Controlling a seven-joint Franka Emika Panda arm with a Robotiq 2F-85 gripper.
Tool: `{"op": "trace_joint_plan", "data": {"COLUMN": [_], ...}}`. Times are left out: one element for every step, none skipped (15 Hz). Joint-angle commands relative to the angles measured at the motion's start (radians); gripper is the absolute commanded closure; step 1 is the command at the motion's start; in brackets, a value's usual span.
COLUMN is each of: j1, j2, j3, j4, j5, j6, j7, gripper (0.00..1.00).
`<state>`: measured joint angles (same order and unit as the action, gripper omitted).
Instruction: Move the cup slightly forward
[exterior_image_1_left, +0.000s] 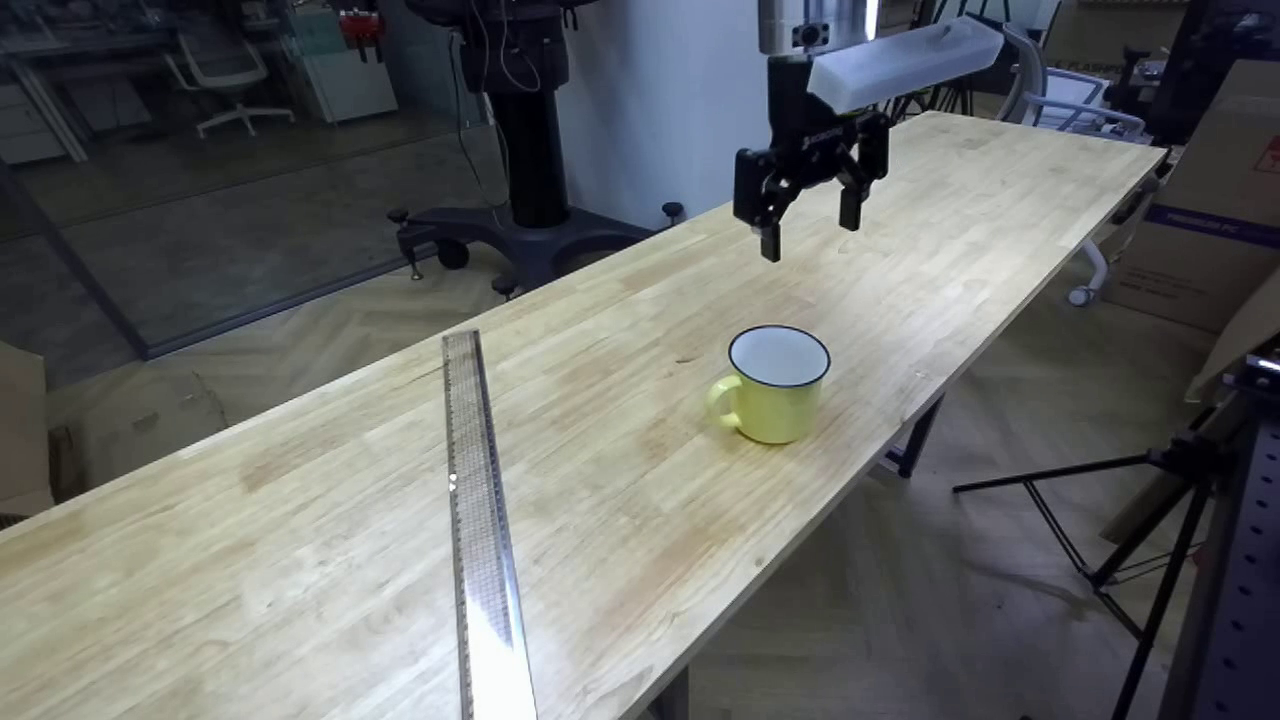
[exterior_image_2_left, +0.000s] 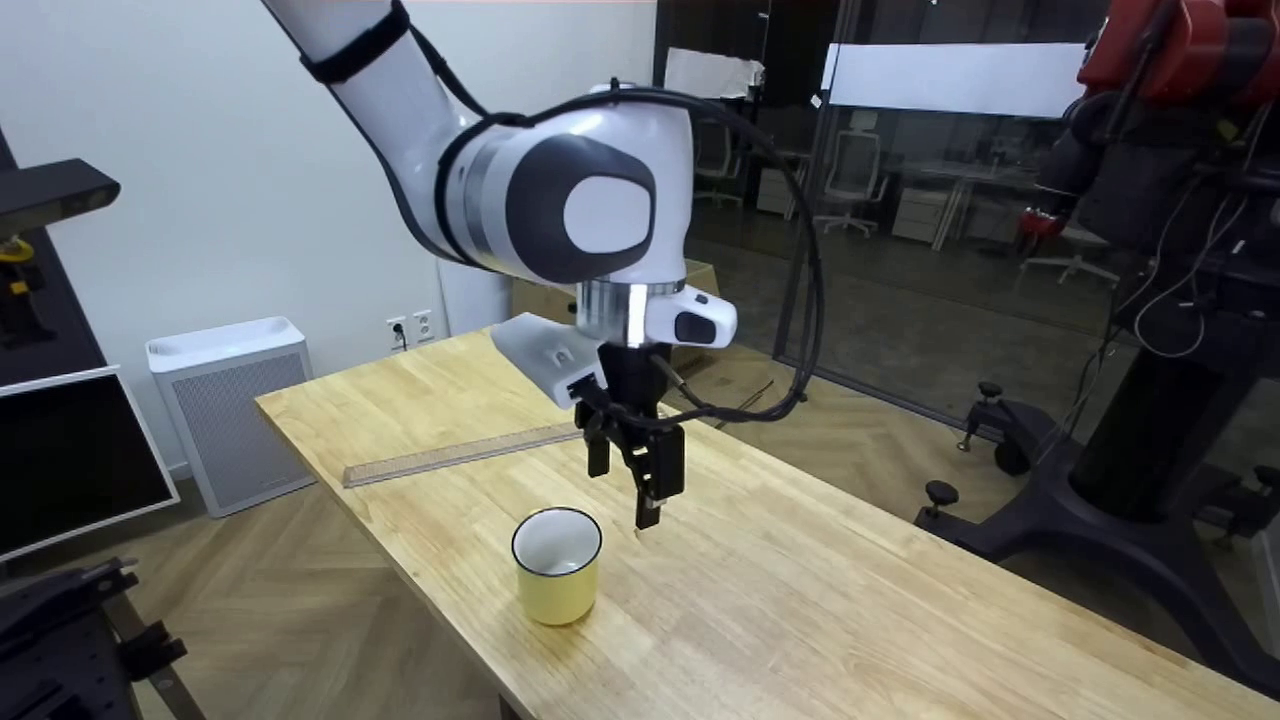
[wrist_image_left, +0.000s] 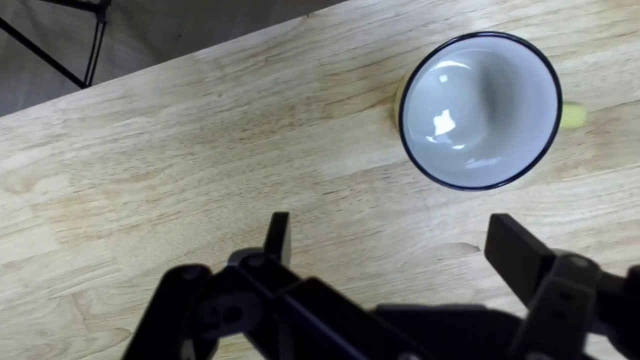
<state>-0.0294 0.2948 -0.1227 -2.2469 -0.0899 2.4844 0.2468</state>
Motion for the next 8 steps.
{"op": "trace_joint_plan", "data": {"j1": [0.055,0.07,0.092,0.1,0.078,0.089,0.095,0.097], "j2": [0.018,0.02,0.016,0.0,0.033,0.033,0.032,0.03], "j3": [0.001,-0.001,-0.009,-0.01,0.001,0.0,0.0,0.0], "j4": [-0.04,-0.06,-0.085,-0.114,-0.061,-0.078,-0.089,-0.094], "j5": [-0.062,-0.084,-0.128,-0.155,-0.1,-0.119,-0.127,-0.128], "j6": [0.087,0.122,0.155,0.19,0.138,0.164,0.176,0.18], "j7": [0.054,0.046,0.042,0.016,0.01,0.009,0.009,0.007], "gripper": [0.0,0.0,0.0,0.0,0.0,0.0,0.0,0.0]}}
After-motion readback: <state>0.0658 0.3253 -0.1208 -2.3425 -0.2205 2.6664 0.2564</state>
